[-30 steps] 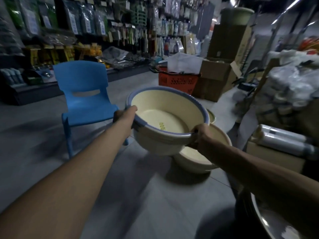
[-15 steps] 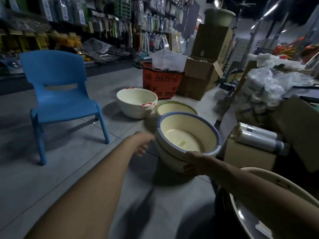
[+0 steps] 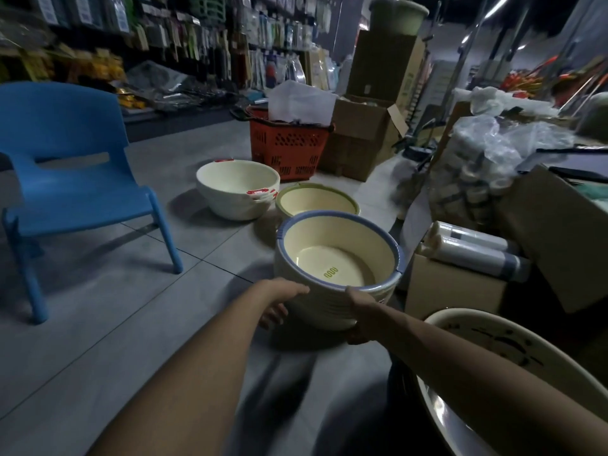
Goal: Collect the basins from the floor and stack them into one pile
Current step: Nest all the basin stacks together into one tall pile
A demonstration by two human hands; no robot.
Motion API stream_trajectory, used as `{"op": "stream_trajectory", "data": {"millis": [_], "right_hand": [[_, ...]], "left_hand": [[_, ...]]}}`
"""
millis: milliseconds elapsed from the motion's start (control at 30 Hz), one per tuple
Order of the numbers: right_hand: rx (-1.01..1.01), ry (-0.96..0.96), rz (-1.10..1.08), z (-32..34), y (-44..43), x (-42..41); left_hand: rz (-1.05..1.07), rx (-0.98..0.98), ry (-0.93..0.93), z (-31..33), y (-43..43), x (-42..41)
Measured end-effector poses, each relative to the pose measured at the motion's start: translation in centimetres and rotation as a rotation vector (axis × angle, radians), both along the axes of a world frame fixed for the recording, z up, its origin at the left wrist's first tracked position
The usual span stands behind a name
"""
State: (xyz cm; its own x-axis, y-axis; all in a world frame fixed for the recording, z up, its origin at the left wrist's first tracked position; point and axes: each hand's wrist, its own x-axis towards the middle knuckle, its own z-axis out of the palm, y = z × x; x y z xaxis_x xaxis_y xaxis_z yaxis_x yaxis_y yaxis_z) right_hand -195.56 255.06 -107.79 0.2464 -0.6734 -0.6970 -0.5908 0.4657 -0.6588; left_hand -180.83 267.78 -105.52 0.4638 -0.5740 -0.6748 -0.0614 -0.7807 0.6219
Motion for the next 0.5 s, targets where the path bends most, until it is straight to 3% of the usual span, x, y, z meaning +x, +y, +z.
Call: {"op": "stream_trajectory", "data": {"millis": [267, 500], "right_hand": [[0.017, -0.155, -0.192, -2.5, -3.5, 0.6], [-0.009, -0.095, -0.249, -4.0, -3.9, 0.7]], "left_hand": [[0.411, -0.223, 0.431, -3.1, -5.3, -2.2], [0.613, -0.258, 0.484, -6.3, -8.1, -2.6]]}}
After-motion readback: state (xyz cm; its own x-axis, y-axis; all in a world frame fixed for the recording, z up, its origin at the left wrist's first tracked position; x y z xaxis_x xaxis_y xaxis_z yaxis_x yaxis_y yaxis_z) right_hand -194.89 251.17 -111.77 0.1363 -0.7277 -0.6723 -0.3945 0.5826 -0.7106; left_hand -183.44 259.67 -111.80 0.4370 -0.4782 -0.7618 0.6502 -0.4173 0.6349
